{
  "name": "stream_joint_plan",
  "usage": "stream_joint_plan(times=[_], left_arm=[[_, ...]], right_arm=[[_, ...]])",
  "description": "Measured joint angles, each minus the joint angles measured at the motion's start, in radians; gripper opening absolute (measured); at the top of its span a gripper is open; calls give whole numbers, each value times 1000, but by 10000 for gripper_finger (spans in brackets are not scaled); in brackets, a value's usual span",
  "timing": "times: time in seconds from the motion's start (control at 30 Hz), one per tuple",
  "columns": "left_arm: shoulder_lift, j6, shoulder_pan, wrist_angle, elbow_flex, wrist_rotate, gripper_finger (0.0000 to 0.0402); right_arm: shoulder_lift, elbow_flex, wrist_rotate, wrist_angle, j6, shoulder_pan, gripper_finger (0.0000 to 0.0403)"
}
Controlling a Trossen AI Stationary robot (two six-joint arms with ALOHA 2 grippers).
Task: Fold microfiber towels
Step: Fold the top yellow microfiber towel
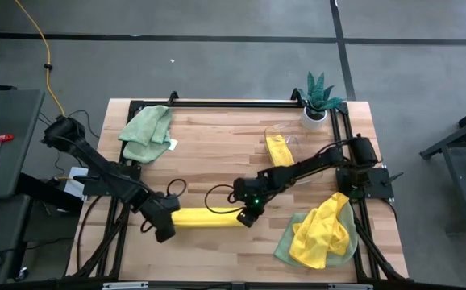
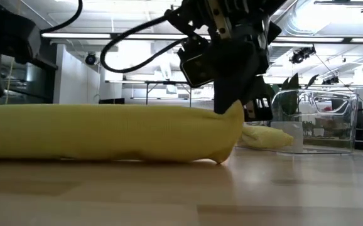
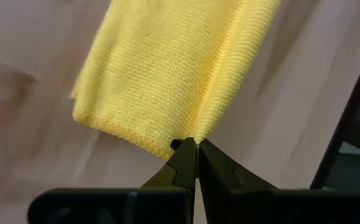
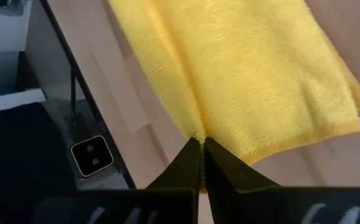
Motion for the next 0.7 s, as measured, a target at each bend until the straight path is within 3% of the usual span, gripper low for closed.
stream_joint_plan(times=[0.2,0.37,0.7], left_arm=[[101,-85,-68,147,0,62,0],[127,-79,-72,230,1,129,0],[107,-70,24,173,-2,74,0]], right_arm=[[2,0,-8,21,89,50,0],[2,2,-96,56,165,66,0],[3,-2,48,-25,263,47,0]])
